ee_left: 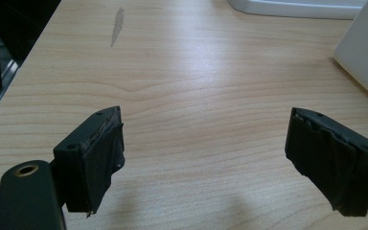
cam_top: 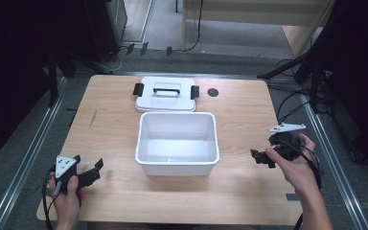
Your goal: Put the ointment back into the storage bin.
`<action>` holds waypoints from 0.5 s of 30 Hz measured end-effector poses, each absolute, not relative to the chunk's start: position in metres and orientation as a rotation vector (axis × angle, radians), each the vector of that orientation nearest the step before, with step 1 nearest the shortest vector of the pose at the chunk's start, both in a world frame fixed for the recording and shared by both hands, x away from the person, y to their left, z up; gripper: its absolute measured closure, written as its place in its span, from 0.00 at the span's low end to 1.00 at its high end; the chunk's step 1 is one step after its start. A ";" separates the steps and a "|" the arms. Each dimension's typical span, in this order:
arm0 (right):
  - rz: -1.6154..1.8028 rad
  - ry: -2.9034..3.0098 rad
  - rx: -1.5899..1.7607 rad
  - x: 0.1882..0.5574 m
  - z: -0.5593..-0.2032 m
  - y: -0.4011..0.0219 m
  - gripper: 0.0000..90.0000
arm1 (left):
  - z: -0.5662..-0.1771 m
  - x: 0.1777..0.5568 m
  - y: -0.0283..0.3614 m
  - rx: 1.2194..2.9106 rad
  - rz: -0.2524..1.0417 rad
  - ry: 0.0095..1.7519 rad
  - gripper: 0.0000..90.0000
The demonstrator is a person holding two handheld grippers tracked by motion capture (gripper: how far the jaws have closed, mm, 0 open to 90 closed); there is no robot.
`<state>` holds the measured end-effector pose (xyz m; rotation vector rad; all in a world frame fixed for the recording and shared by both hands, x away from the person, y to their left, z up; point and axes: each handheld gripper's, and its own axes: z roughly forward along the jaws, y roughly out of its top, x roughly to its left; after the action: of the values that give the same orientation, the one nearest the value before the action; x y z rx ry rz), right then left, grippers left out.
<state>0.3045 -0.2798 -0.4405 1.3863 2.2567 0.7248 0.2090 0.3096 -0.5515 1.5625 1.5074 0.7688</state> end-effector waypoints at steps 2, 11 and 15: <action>0.756 2.224 1.385 0.301 -0.448 -0.286 0.00 | -0.551 0.209 0.310 1.563 0.769 1.507 0.16; 0.856 2.107 1.418 0.283 -0.479 -0.309 0.00 | -0.551 0.209 0.309 1.564 0.771 1.507 0.16; 0.921 2.061 1.439 0.273 -0.493 -0.320 0.00 | -0.551 0.209 0.309 1.565 0.771 1.508 0.16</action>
<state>0.2734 -0.3197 -0.4928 1.4388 2.0612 0.9208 0.2088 0.3093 -0.5513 1.5647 1.5076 0.7713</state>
